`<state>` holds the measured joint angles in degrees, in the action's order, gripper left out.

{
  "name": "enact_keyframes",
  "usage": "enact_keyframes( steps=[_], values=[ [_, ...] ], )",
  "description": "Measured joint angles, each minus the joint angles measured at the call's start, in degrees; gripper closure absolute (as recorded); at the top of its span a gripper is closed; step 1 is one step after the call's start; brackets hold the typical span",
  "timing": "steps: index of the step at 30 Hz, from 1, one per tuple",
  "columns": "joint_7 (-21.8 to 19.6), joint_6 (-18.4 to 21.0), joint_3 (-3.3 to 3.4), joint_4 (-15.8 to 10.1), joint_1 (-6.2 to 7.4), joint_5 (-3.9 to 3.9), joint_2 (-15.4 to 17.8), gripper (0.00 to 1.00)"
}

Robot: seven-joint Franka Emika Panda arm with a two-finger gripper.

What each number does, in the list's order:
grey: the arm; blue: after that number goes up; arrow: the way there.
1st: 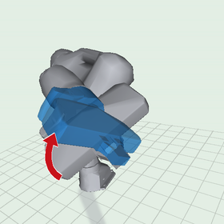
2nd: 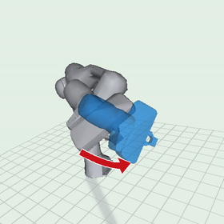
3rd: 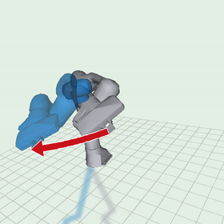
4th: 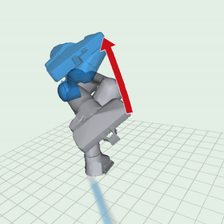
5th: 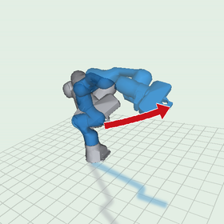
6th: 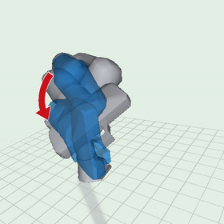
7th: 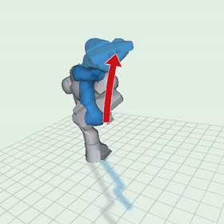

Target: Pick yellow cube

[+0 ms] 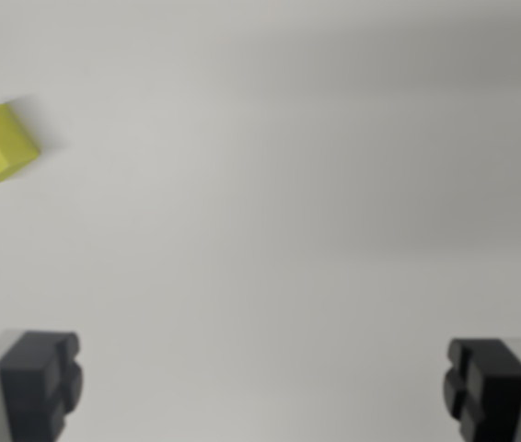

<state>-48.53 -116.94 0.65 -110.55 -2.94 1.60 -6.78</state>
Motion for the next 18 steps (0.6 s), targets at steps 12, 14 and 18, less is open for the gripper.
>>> enact_keyframes(
  steps=[12,14,18],
  values=[
    [0.68,-1.69,-0.06,-0.91,1.18,-0.01,-0.75,0.00],
    [0.78,-2.38,-0.06,-1.29,1.64,-0.01,-1.04,0.00],
    [0.96,-3.72,-0.06,-1.97,2.59,-0.03,-1.68,0.00]
  ],
)
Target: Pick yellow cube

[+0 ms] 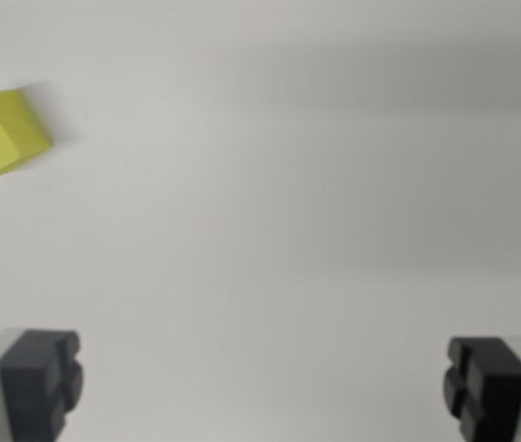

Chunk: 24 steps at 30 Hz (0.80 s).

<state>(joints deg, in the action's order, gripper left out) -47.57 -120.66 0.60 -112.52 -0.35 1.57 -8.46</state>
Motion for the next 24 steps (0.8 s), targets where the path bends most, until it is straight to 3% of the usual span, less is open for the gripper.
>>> enact_keyframes(
  steps=[24],
  values=[
    [1.12,-7.64,0.00,-2.42,5.59,-0.13,-5.13,0.00]
  ],
)
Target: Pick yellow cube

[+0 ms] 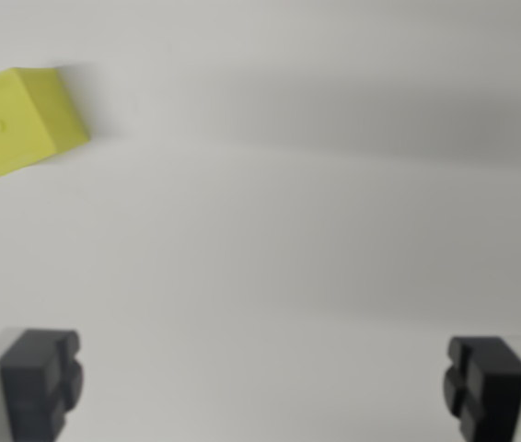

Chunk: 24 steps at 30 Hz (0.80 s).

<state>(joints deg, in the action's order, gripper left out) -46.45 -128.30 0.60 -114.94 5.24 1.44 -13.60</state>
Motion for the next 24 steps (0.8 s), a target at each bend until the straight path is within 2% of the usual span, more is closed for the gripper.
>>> enact_keyframes(
  steps=[24],
  values=[
    [1.25,-6.66,0.00,0.44,5.41,-0.18,-7.05,0.00]
  ],
)
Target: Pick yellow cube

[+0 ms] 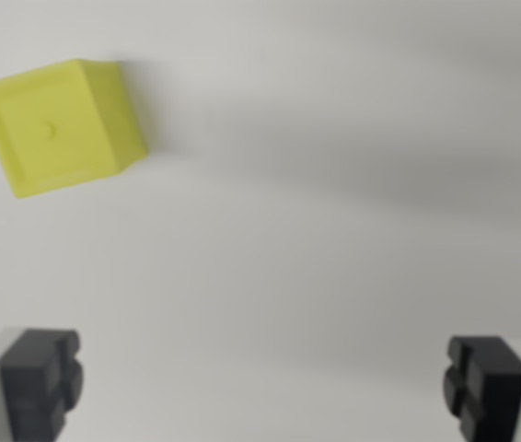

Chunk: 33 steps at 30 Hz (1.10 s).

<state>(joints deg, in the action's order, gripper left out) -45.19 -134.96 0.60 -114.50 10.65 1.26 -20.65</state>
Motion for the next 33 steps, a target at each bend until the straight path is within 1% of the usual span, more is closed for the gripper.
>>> enact_keyframes(
  steps=[17,33],
  values=[
    [0.96,-3.90,0.00,2.09,3.68,-0.17,-5.96,0.00],
    [1.95,-6.81,0.00,5.40,7.00,-0.36,-12.17,0.00]
  ],
)
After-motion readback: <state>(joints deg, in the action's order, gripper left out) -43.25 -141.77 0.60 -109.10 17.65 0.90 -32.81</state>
